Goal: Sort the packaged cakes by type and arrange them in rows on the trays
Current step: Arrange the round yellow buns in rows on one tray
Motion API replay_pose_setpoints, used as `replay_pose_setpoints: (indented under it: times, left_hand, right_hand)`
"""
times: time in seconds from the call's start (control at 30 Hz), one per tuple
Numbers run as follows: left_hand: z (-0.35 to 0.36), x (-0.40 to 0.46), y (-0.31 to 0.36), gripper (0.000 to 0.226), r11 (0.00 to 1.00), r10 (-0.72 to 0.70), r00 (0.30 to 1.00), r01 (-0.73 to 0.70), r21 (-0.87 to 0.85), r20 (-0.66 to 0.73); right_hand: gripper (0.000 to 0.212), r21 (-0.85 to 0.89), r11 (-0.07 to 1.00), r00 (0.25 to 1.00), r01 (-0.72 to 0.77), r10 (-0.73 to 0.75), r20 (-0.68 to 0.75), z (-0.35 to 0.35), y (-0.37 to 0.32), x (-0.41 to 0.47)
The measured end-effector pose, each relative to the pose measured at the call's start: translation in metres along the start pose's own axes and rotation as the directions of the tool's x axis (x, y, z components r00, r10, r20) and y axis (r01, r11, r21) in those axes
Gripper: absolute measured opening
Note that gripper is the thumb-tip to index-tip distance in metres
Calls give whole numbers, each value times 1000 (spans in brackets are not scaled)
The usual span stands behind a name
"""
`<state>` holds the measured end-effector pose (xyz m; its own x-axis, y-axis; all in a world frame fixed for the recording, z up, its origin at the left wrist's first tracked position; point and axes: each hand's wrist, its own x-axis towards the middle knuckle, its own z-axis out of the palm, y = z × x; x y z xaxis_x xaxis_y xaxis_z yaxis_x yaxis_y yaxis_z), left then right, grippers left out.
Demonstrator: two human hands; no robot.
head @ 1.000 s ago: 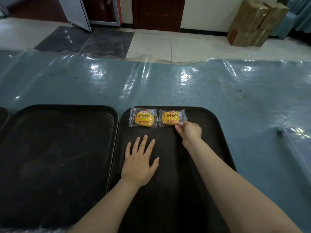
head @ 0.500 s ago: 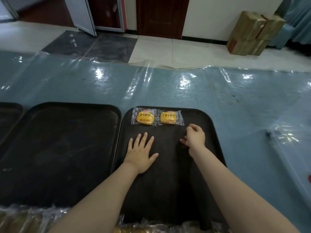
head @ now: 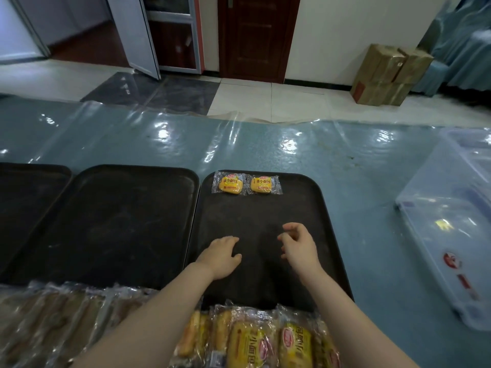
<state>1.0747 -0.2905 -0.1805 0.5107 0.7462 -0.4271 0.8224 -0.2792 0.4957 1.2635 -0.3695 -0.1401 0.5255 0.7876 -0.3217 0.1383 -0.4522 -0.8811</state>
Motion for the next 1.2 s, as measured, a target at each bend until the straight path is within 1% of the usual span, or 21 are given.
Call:
replay_pose_setpoints:
  times: [0.07, 0.13, 0.27, 0.33, 0.47, 0.53, 0.6, 0.7, 0.77, 0.87, 0.97, 1.07, 1.2]
  left_hand:
    - [6, -16, 0, 57, 1000, -8, 1000, 8, -14, 14]
    - [11, -30, 0, 51, 999, -14, 1000, 15, -34, 19]
    - [16, -59, 7, 33, 992, -22, 1000, 24, -124, 13]
    - [19, -73, 11, 29, 988, -3, 1000, 5, -157, 11]
    - [22, -96, 14, 24, 978, 52, 999, -49, -205, 8]
    - [24, -105, 16, 23, 980, 67, 998, -65, -186, 9]
    - [25, -113, 19, 22, 984, 87, 996, -85, -158, 2]
    - [28, -122, 24, 18, 988, 106, 994, -107, -107, -16]
    - [30, -124, 24, 12, 990, 110, 993, -113, -81, -46]
    - [32, -128, 24, 13, 991, 121, 987, -127, -52, -110]
    - [33, -132, 26, 11, 988, 133, 978, -143, -52, -158]
    - [34, -136, 23, 11, 984, 143, 962, -163, -68, -232]
    - [33, -146, 21, 12, 976, 150, 937, -191, -105, -314]
  right_hand:
    - [22, -120, 989, 996, 83, -78, 49, -2, 1, -17]
    - [22, -208, 967, 986, 145, -123, 115, -4, 2, -34]
    - [18, -370, 898, 960, 239, -163, 226, -8, 7, -67]
    - [16, -443, 855, 950, 268, -159, 268, -9, 10, -81]
    - [18, -576, 724, 918, 379, -218, 331, -9, 21, -100]
    - [23, -639, 628, 893, 445, -259, 367, -8, 27, -107]
    - [27, -683, 550, 876, 481, -263, 405, -7, 31, -113]
    - [31, -719, 497, 873, 487, -242, 424, -4, 38, -121]
    - [29, -726, 484, 872, 489, -268, 409, -3, 40, -124]
    - [26, -720, 464, 855, 516, -318, 409, -2, 40, -127]
    - [23, -703, 469, 845, 534, -326, 424, -3, 39, -129]
    - [20, -664, 505, 833, 552, -378, 405, -3, 37, -131]
    - [11, -563, 596, 820, 572, -433, 374, -4, 31, -137]
